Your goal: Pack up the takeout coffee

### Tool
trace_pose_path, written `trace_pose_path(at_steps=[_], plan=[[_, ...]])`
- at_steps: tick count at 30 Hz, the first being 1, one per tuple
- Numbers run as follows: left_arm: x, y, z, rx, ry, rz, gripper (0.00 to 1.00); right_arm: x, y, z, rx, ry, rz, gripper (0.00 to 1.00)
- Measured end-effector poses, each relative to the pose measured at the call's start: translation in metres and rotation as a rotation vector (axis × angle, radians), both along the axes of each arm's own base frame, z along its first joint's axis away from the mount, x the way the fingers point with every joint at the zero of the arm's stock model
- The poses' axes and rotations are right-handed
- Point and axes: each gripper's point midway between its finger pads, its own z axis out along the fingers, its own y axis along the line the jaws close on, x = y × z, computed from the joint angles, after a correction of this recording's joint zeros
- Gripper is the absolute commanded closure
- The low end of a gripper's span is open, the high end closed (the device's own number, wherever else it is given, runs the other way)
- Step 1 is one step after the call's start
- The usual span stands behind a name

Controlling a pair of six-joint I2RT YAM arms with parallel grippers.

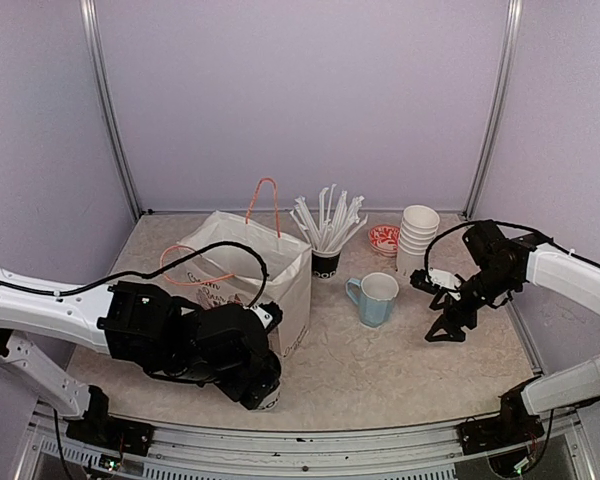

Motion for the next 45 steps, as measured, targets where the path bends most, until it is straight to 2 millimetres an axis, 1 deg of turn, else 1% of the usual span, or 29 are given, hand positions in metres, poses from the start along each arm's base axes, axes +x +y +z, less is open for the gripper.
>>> trace_pose_path(at_steps=[2,8,10,14,17,21,23,24,25,26,30,33,35,36,37,38,40,42,45], plan=[[-0.009,-0.003,-0.004,0.009,0.009,-0.028,0.09,0.0,0.0,0.0,0.001,0.002,0.0,0.24],[-0.049,-0.027,-0.017,0.043,0.005,-0.165,0.08,0.002,0.003,0.005,0.013,0.004,0.003,0.24],[-0.052,-0.029,-0.021,0.051,0.011,-0.16,0.08,0.003,0.004,0.008,0.022,0.005,0.002,0.24],[-0.041,-0.015,-0.026,0.076,0.019,-0.052,0.08,0.004,0.008,0.013,0.037,0.007,0.003,0.24],[-0.029,0.006,-0.026,0.067,0.03,0.07,0.08,0.003,0.013,0.016,0.045,0.009,0.009,0.24],[0.003,0.059,-0.023,0.017,0.051,0.293,0.09,0.003,0.023,0.023,0.066,0.006,0.032,0.24],[0.022,0.084,-0.02,-0.02,0.056,0.397,0.06,0.003,0.029,0.026,0.073,0.006,0.044,0.24],[0.03,0.093,-0.019,-0.034,0.054,0.442,0.04,0.003,0.031,0.026,0.076,0.009,0.048,0.24],[0.033,0.097,-0.018,-0.04,0.051,0.456,0.02,0.002,0.032,0.026,0.076,0.012,0.052,0.24],[0.042,0.104,-0.018,-0.043,0.048,0.497,0.01,0.002,0.034,0.025,0.076,0.018,0.055,0.24],[0.051,0.112,-0.026,-0.018,0.049,0.539,0.01,0.001,0.037,0.023,0.074,0.034,0.062,0.23],[0.054,0.114,-0.034,0.012,0.05,0.544,0.01,0.002,0.04,0.025,0.076,0.037,0.066,0.23],[0.056,0.113,-0.035,0.01,0.05,0.542,0.01,0.004,0.043,0.028,0.08,0.034,0.068,0.21],[0.057,0.113,-0.035,0.01,0.049,0.543,0.01,0.006,0.045,0.031,0.084,0.032,0.071,0.18],[0.058,0.113,-0.034,0.01,0.046,0.547,0.01,0.007,0.048,0.034,0.087,0.031,0.074,0.03],[0.059,0.114,-0.033,0.012,0.044,0.549,0.01,0.008,0.051,0.038,0.093,0.03,0.078,0.01],[0.06,0.116,-0.028,0.02,0.034,0.554,0.01,0.01,0.059,0.051,0.115,0.027,0.086,0.0],[0.063,0.115,-0.013,0.011,0.011,0.556,0.01,0.016,0.07,0.072,0.15,0.005,0.099,0.01],[0.067,0.107,0.019,-0.064,-0.022,0.553,0.01,0.026,0.098,0.118,0.224,-0.055,0.147,0.01]])
